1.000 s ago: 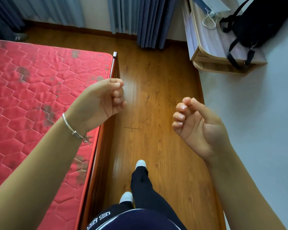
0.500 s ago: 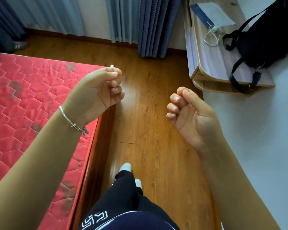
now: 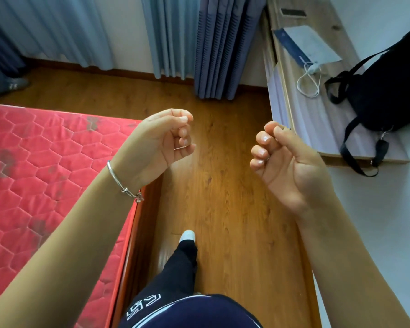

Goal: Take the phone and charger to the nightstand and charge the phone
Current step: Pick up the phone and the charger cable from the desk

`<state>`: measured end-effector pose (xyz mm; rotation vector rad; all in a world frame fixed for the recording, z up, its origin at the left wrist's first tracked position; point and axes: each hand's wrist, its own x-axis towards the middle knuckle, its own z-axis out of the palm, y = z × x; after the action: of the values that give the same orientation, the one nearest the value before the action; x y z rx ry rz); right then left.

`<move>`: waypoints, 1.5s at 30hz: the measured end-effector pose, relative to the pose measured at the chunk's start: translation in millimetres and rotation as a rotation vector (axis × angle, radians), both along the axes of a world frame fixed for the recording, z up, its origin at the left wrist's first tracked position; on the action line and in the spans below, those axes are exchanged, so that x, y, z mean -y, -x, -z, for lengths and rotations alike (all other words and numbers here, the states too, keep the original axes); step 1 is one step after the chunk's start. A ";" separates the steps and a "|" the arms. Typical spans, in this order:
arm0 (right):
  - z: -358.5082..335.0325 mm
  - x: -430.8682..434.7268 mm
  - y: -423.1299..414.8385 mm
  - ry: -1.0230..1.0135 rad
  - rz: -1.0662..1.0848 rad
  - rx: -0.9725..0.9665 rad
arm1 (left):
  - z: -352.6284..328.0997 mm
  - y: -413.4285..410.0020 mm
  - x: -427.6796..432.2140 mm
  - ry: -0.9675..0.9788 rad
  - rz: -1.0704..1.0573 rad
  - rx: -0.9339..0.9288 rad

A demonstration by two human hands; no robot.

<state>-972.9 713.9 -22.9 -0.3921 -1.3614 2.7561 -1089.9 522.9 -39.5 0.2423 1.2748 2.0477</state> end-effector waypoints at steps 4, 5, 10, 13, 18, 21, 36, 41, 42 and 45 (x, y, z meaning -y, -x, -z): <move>-7.9 -13.4 39.8 0.029 0.021 -0.031 | 0.3 38.3 -12.1 -0.036 0.017 0.032; -8.1 -16.5 49.9 0.028 0.023 -0.033 | 0.1 48.5 -16.2 -0.031 0.019 0.025; -4.1 -25.7 90.4 0.039 0.012 -0.003 | 0.9 84.1 -28.4 -0.022 0.047 0.033; 1.4 -31.7 113.4 0.054 -0.018 0.022 | 6.2 101.7 -32.1 -0.004 0.027 0.060; 9.8 -46.4 158.6 0.067 -0.067 0.044 | 15.0 137.2 -40.4 0.011 -0.040 0.080; 11.0 -62.4 187.6 0.082 -0.089 0.038 | 15.7 164.8 -55.1 0.003 -0.068 0.079; 3.2 -189.1 301.4 0.273 -0.008 0.022 | -6.3 294.5 -194.9 -0.014 0.048 0.015; 8.7 -207.4 330.3 0.294 -0.013 0.036 | -5.5 322.6 -213.7 0.011 0.027 0.034; 9.6 -210.3 337.3 0.296 -0.012 0.037 | -5.0 329.2 -216.8 0.014 0.028 0.037; 11.9 -218.3 359.3 0.303 -0.001 0.038 | -2.5 352.0 -226.6 0.015 0.047 0.052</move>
<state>-1332.2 932.3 -34.8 -0.4565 -0.9474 2.9745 -1442.0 749.5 -37.0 0.2091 1.2403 1.9913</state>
